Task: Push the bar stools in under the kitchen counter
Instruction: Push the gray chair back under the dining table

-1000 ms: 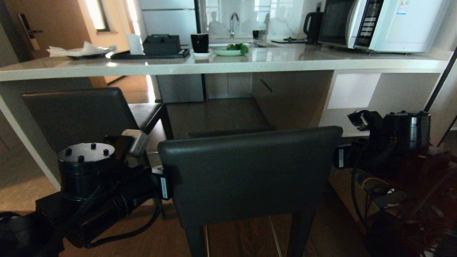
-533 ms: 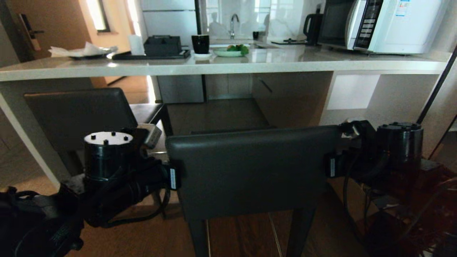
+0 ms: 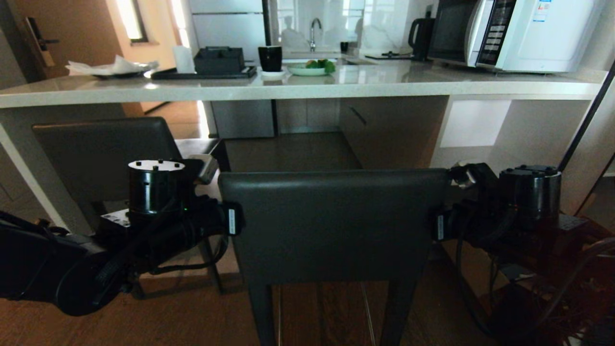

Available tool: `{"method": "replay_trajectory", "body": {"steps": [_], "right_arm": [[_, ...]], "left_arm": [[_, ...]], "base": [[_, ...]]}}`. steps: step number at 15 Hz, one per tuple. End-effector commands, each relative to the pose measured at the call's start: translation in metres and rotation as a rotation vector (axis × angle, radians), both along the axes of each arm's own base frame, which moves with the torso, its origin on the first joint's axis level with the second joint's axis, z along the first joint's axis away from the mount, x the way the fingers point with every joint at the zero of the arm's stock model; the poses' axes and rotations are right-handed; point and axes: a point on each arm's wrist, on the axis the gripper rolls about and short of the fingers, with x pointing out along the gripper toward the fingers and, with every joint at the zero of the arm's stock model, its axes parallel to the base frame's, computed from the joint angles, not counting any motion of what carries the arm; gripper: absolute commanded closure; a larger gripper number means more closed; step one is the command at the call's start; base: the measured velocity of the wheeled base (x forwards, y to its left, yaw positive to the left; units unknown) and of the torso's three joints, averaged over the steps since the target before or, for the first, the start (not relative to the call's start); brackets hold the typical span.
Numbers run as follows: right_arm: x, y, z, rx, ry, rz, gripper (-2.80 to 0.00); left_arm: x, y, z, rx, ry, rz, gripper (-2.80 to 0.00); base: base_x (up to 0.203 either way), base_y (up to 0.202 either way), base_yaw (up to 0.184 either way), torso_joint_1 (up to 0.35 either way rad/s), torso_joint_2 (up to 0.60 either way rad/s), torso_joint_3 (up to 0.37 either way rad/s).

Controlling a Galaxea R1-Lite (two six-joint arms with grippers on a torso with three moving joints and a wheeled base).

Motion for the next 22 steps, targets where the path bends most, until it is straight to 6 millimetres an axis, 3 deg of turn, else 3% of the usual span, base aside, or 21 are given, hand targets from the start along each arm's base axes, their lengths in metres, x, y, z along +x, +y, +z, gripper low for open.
{"method": "replay_trajectory", "body": {"steps": [1,6,11,18,22], "right_arm": [[0.001,0.000,0.002,0.001,-0.009,-0.008,0.00],[0.003,0.003,0.007,0.009,-0.030,-0.003,0.00],[0.019,0.007,0.009,0.001,-0.050,-0.062,0.00],[0.078,0.023,0.015,0.012,-0.126,-0.138,0.00],[0.084,0.028,0.017,0.016,-0.138,-0.138,0.00]], "left_arm": [[0.009,0.001,0.000,-0.001,-0.008,0.022,0.00],[0.041,0.015,0.001,0.012,-0.016,0.097,0.00],[0.028,0.024,-0.002,0.019,0.003,0.081,0.00],[0.023,0.023,-0.003,0.015,0.013,0.064,0.00],[0.028,0.023,-0.010,0.017,0.032,0.068,0.00]], "base": [[0.000,0.000,0.000,0.000,0.00,0.000],[0.000,0.000,0.000,0.000,0.00,0.000],[0.000,0.000,0.000,0.000,0.00,0.000],[0.000,0.000,0.000,0.000,0.00,0.000],[0.000,0.000,0.000,0.000,0.00,0.000]]}}
